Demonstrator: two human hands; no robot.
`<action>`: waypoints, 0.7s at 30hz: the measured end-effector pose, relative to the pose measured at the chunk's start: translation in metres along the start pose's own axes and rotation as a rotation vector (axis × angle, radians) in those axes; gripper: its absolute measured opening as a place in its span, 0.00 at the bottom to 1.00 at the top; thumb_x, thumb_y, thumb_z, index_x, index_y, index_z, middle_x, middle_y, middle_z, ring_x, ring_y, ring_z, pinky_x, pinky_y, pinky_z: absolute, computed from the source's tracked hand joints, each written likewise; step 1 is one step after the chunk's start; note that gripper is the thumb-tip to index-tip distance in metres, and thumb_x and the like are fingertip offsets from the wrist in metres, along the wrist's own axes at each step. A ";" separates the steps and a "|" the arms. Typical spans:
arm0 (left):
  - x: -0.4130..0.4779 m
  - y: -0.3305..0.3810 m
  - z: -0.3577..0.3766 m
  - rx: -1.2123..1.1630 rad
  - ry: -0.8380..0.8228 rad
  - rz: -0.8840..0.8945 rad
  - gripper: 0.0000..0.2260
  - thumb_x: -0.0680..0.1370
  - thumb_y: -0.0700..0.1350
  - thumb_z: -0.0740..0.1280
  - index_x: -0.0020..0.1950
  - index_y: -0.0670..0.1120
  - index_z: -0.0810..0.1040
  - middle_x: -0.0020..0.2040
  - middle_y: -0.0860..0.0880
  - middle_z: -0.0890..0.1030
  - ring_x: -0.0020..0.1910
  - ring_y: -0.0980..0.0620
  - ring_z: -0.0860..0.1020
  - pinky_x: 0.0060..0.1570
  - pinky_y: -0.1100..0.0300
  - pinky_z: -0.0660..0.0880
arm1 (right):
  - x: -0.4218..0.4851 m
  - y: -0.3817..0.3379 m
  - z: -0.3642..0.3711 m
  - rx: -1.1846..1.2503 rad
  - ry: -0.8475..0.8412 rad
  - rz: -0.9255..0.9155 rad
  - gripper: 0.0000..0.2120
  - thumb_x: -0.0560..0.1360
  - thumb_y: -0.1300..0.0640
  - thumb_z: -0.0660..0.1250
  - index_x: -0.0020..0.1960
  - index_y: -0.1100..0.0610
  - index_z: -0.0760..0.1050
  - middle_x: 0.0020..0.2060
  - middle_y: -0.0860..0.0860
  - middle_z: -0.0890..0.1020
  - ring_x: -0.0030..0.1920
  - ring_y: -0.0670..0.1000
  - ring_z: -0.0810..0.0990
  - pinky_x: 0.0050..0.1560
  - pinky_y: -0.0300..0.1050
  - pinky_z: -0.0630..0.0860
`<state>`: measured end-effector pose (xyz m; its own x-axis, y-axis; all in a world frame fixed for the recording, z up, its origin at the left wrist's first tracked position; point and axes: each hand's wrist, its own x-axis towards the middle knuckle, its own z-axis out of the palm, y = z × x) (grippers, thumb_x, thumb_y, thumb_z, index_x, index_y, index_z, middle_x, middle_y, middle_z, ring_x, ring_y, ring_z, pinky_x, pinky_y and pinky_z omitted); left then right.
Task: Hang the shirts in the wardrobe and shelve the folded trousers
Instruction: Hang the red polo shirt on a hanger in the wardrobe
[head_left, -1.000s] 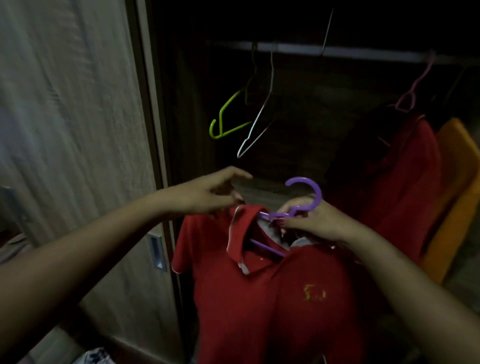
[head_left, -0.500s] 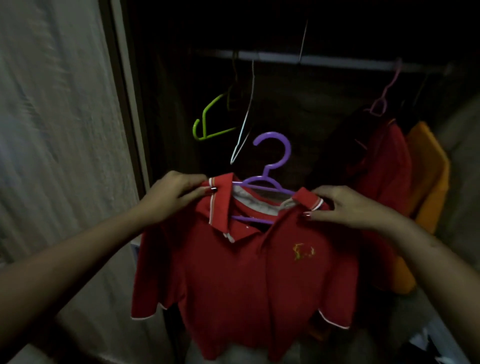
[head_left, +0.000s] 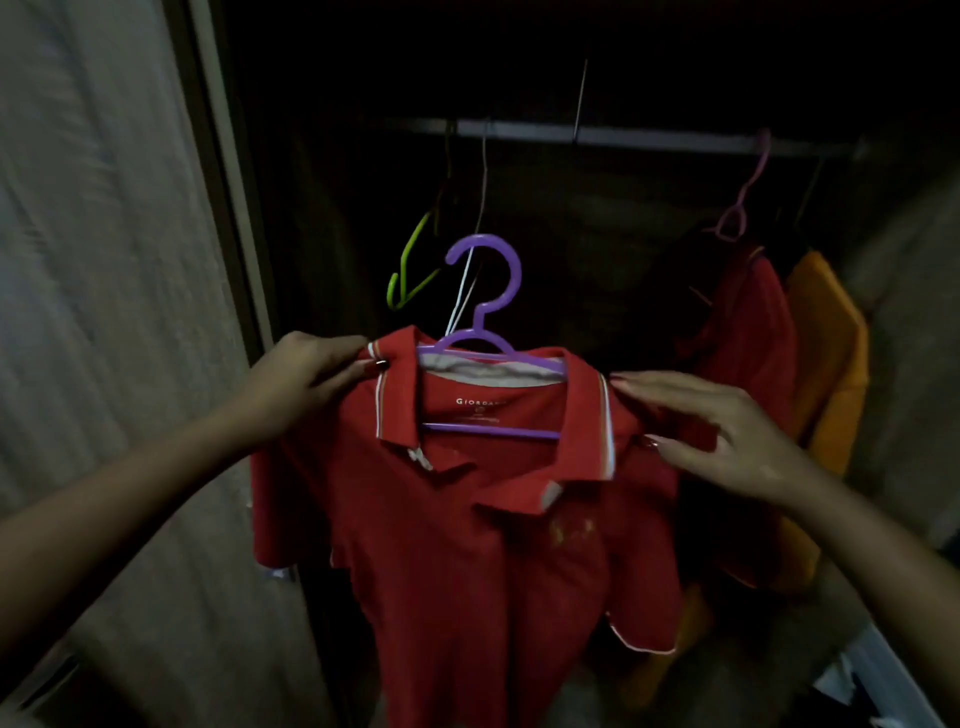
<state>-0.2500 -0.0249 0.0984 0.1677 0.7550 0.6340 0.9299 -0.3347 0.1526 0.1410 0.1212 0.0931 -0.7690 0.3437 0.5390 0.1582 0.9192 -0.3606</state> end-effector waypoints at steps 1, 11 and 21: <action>0.000 0.000 -0.002 -0.036 0.013 -0.008 0.27 0.77 0.66 0.51 0.47 0.46 0.78 0.32 0.55 0.76 0.33 0.61 0.77 0.32 0.67 0.68 | 0.004 -0.003 -0.003 0.062 0.006 0.062 0.29 0.73 0.36 0.61 0.67 0.52 0.72 0.64 0.45 0.76 0.65 0.43 0.74 0.63 0.34 0.69; 0.047 0.028 0.011 -0.286 -0.085 -0.008 0.26 0.77 0.64 0.53 0.49 0.45 0.79 0.36 0.49 0.80 0.33 0.60 0.76 0.34 0.63 0.72 | 0.000 -0.026 -0.052 0.370 -0.228 0.355 0.09 0.74 0.58 0.62 0.50 0.56 0.81 0.49 0.52 0.84 0.49 0.44 0.82 0.48 0.36 0.77; 0.117 0.080 0.067 -0.446 -0.019 0.092 0.19 0.79 0.56 0.57 0.65 0.49 0.75 0.61 0.57 0.79 0.61 0.62 0.75 0.62 0.67 0.70 | -0.031 -0.056 -0.115 0.176 0.047 0.470 0.09 0.74 0.52 0.62 0.48 0.53 0.80 0.44 0.53 0.84 0.43 0.49 0.82 0.43 0.42 0.78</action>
<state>-0.1343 0.0739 0.1339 0.2529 0.7197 0.6466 0.6798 -0.6078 0.4105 0.2271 0.0810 0.1839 -0.6100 0.7250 0.3198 0.3706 0.6178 -0.6935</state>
